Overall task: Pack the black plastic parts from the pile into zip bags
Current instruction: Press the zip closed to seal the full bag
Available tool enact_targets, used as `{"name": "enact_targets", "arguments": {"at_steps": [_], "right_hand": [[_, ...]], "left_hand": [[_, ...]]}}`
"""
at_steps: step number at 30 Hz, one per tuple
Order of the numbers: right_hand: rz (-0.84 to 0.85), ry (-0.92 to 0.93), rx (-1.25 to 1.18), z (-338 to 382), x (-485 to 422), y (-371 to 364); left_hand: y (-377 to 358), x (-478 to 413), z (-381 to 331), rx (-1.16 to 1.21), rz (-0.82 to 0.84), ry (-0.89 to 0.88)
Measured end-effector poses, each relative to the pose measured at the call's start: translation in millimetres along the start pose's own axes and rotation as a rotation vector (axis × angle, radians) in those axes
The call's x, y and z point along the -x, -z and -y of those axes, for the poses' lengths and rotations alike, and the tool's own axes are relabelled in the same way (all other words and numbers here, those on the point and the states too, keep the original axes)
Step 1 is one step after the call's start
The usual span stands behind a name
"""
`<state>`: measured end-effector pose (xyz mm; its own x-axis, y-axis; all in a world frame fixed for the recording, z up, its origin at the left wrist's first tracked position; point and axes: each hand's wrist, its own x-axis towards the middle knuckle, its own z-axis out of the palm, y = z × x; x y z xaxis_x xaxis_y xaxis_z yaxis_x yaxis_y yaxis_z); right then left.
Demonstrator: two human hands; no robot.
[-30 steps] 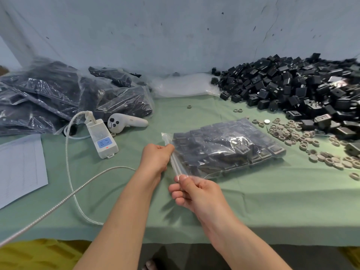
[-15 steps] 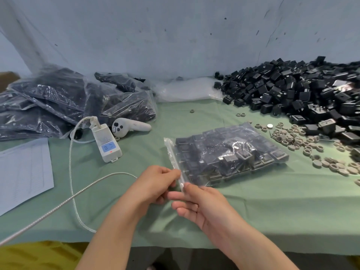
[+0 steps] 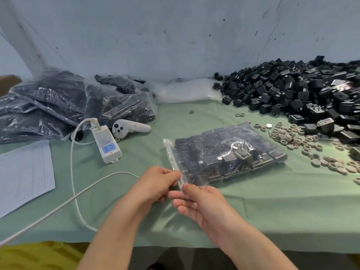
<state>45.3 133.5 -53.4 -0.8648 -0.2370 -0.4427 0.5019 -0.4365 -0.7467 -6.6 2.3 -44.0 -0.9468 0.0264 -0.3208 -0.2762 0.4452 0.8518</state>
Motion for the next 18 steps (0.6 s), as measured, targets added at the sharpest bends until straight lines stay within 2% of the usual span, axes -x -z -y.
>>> {"name": "enact_targets", "arguments": {"at_steps": [6,18], "right_hand": [[-0.002,0.007,0.012,2.7,-0.6,0.8],[-0.005,0.046,0.01,3.4,0.6,0.8]], "left_hand": [[-3.0,-0.6,-2.0,0.008,-0.009,-0.019],[1.2,3.7,-2.2,0.145,0.094,0.027]]}}
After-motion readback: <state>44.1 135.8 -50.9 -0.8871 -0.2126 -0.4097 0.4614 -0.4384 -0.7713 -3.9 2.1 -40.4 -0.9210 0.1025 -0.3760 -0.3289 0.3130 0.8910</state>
